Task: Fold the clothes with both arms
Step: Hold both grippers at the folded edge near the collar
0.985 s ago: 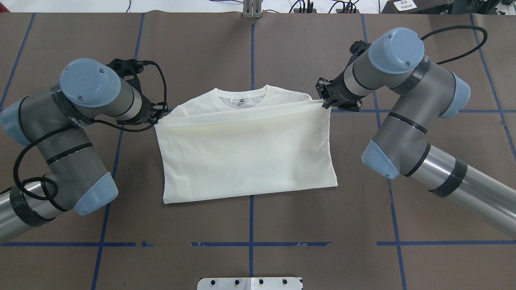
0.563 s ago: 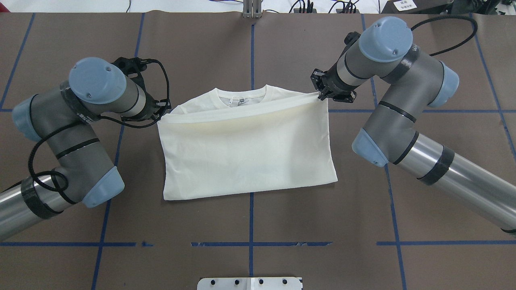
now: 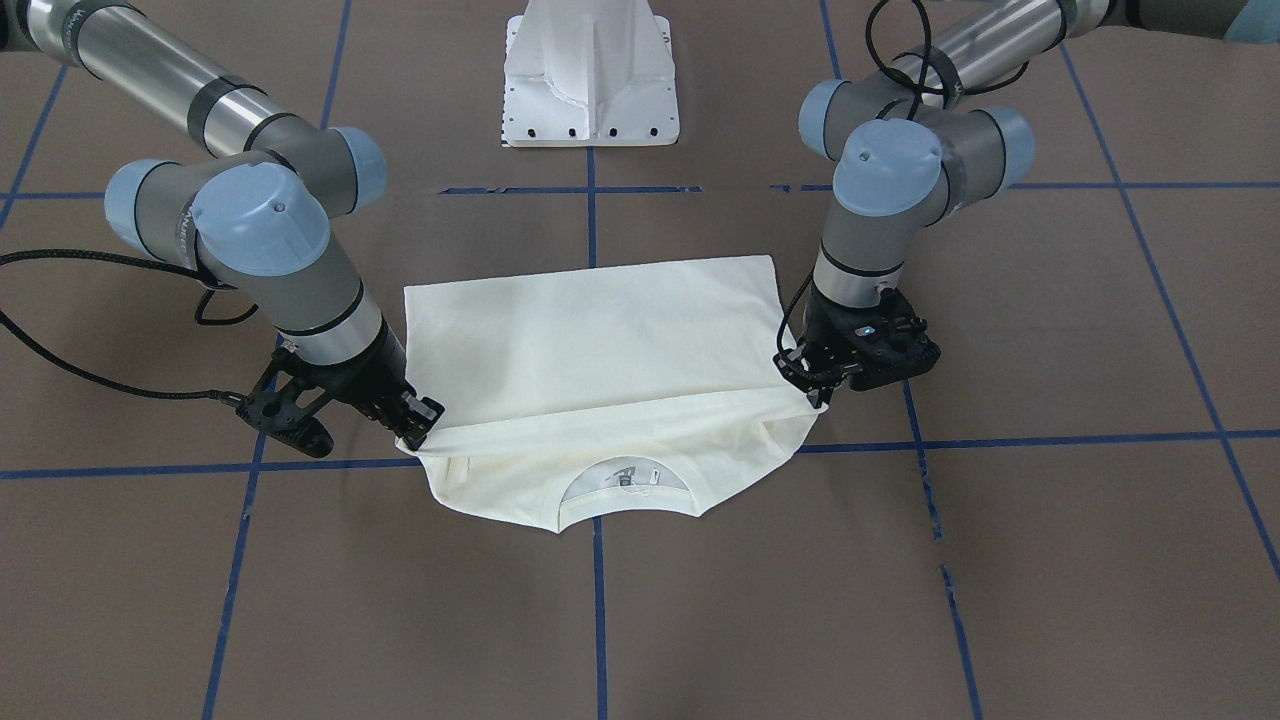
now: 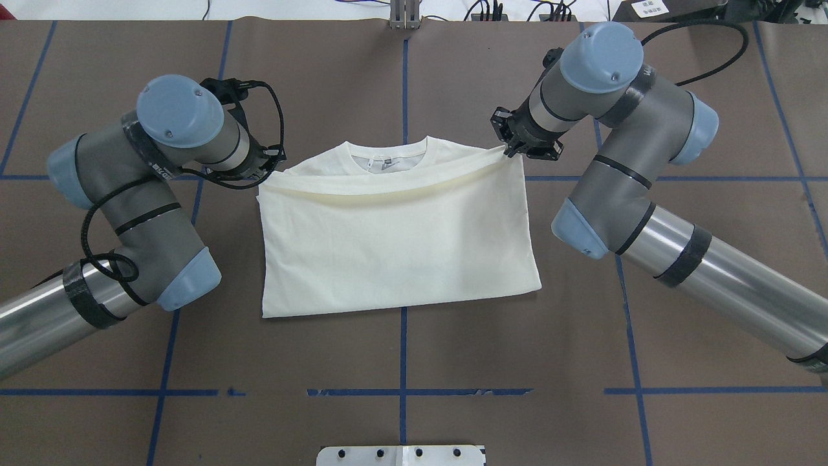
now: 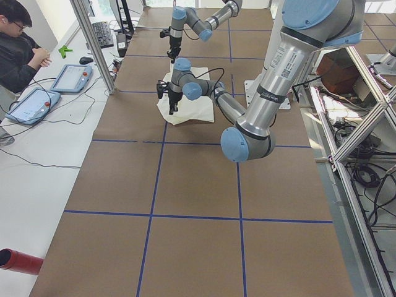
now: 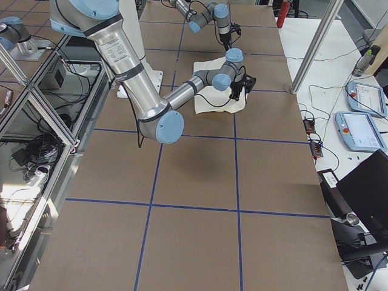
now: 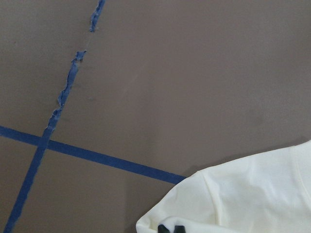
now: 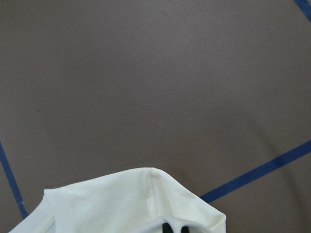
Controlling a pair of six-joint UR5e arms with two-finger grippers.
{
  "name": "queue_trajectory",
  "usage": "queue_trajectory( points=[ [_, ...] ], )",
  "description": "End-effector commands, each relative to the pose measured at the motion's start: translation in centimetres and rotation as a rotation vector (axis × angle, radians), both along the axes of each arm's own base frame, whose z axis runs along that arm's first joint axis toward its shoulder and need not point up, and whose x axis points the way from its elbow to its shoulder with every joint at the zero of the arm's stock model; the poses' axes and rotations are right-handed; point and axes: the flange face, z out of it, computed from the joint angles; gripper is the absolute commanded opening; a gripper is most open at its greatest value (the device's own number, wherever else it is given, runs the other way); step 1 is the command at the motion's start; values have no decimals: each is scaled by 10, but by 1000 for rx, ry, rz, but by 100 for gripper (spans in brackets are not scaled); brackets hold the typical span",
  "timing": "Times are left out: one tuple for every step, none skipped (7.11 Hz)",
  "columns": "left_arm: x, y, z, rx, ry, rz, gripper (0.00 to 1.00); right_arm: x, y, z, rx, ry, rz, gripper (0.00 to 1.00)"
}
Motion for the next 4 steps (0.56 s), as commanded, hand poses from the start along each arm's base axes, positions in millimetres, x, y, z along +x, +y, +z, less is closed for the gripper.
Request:
queue_trajectory(
  points=[
    [3,-4,6,-8,-10,-1,0,-6,-7,7,-5,13,0,0],
    [4,-4,5,-5,-7,-1,0,-9,-11,14,17,-10,3,0],
    [4,-6,7,-1,-4,-3,0,-9,-15,20,13,-8,5,0],
    [5,-6,7,-2,-3,-2,0,-8,-16,20,13,-8,8,0]
  ],
)
